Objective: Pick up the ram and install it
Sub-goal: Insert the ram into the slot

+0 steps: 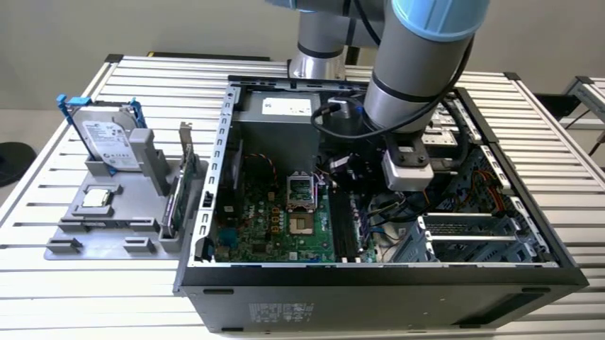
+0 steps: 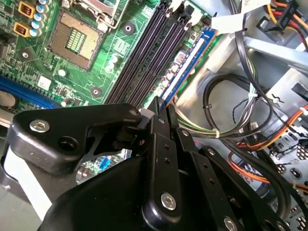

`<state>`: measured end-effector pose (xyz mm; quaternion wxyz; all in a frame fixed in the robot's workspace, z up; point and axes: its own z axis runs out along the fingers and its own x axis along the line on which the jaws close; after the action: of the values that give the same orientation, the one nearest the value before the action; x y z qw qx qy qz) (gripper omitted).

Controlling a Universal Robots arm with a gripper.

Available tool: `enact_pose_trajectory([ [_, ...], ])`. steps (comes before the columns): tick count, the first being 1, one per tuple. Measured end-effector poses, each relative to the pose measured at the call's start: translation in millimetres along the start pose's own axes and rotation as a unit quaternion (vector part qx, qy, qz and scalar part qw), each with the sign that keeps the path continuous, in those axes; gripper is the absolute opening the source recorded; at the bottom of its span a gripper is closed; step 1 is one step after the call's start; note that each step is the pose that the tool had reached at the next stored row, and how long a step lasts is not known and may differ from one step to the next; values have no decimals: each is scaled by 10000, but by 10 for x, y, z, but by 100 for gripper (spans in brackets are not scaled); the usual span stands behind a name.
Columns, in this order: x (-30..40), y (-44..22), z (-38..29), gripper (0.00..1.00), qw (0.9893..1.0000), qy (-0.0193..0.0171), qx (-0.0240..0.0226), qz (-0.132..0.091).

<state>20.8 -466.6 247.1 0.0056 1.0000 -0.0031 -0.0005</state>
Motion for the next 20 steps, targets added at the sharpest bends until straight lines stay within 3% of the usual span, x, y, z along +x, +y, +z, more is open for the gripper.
enact_pose_trajectory([
  [13, -6, 35, 110, 0, 10000, -5, 0, 0],
  [20, -22, 37, 142, 0, 10000, -5, -32, -1],
])
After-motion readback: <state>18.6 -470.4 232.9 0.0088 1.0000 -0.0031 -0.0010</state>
